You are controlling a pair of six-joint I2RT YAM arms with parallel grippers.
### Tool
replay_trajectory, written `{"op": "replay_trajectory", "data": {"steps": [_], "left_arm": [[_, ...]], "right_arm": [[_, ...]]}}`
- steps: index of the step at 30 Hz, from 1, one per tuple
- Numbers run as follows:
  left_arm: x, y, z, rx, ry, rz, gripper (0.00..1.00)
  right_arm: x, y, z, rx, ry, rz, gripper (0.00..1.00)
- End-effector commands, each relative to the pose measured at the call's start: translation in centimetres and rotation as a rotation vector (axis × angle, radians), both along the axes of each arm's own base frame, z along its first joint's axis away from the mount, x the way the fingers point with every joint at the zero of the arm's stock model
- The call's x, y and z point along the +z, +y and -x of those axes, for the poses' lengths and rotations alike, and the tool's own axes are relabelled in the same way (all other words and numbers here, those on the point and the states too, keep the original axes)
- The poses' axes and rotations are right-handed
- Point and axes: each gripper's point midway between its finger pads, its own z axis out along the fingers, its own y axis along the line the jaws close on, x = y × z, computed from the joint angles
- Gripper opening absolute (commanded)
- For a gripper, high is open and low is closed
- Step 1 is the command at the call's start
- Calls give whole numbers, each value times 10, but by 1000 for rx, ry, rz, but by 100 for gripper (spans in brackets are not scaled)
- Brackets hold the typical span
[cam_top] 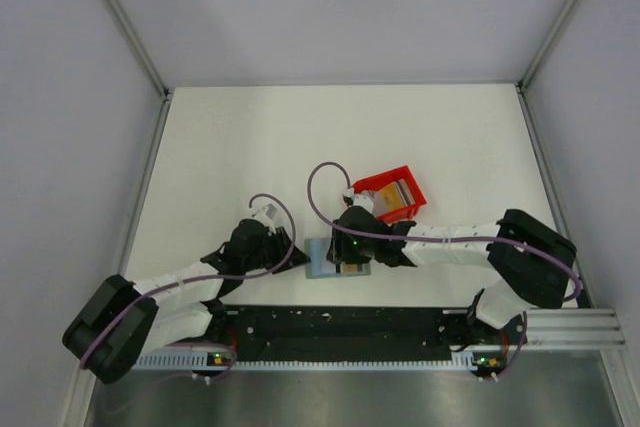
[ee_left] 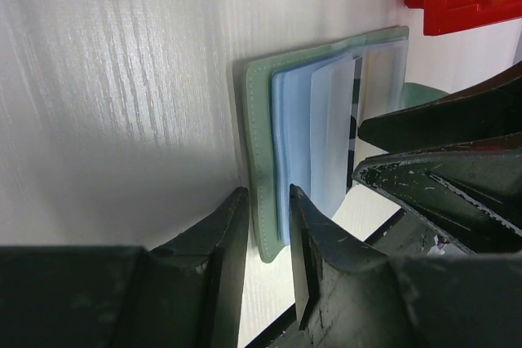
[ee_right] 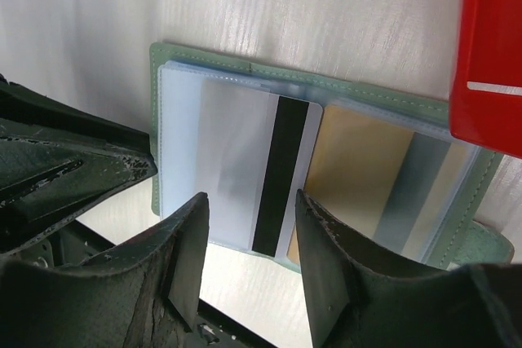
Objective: Put the credit cards into the card holder
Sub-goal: Insert the credit card into the card holder.
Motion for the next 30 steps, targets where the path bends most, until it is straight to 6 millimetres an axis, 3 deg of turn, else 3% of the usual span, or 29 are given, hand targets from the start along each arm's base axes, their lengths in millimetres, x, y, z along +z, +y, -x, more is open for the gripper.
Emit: {"op": "replay_trajectory", "data": {"steps": [1,7,13,23,30], "left_arm": [[-1,-3,-1,-12,-1,-9,31],[-2,-1,-2,-7,-2,-23,27],[-2,0,-3,-1,-2,-24,20],[-2,-1,-3,-11,-7,-25,9],[-1,-2,-4,-19,-13,-30,2]], "right_arm": [[2,4,-3,-7,-5,-25,46],[16,-14,-11,-65,-72,-12,47],[10,-20,-11,-85,-55,3,48],[-1,0,-3,-33,4,-50,44],[5,12,-9,-5,-15,-71,37]]}}
